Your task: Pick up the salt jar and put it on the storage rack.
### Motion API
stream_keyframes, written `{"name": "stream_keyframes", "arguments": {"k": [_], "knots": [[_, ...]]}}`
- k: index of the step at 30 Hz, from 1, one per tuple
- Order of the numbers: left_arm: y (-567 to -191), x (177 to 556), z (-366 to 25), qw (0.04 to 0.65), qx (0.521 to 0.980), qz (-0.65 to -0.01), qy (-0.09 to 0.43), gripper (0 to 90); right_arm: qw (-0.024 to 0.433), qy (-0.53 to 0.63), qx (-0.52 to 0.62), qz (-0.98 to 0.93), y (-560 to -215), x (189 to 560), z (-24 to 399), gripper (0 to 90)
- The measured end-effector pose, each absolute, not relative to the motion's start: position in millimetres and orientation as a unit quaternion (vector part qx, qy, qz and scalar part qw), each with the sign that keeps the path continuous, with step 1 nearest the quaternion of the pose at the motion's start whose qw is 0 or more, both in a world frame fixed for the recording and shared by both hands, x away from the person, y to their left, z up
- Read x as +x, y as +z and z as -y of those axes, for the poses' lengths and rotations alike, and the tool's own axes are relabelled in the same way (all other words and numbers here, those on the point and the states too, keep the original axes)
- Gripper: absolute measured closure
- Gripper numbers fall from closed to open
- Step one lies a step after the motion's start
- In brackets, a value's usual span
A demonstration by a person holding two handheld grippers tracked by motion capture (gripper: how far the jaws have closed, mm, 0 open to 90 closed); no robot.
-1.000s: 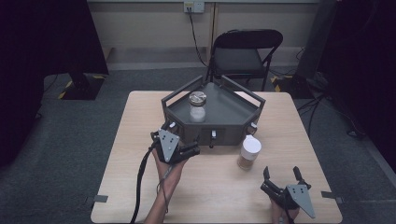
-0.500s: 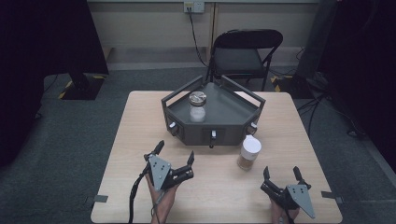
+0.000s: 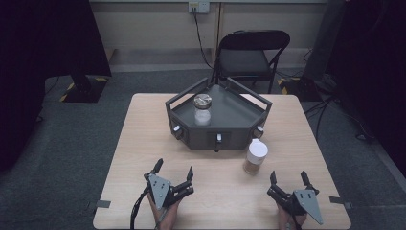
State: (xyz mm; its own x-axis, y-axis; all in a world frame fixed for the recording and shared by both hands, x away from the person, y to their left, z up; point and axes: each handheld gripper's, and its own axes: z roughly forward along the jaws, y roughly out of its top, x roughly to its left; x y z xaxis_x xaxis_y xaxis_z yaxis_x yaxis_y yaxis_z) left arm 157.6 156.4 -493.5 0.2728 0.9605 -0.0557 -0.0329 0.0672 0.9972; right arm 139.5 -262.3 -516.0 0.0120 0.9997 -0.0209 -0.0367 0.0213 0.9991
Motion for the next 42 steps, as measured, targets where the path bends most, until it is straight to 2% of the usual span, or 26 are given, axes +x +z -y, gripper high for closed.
{"name": "stream_keyframes", "arguments": {"k": [7,16,42], "knots": [[-509.4,156.3,-152.8,0.577,0.535,-0.427,0.446,0.0,0.519,0.500,0.488,-0.492,-516.4,139.3,261.8,0.1],[-520.8,158.2,-154.2,0.569,0.536,-0.432,0.449,0.0,0.520,0.500,0.488,-0.492,-516.4,139.3,261.5,0.1],[-520.0,160.1,-153.6,0.561,0.540,-0.440,0.447,0.0,0.521,0.499,0.489,-0.491,-516.5,139.2,260.7,0.1]]}}
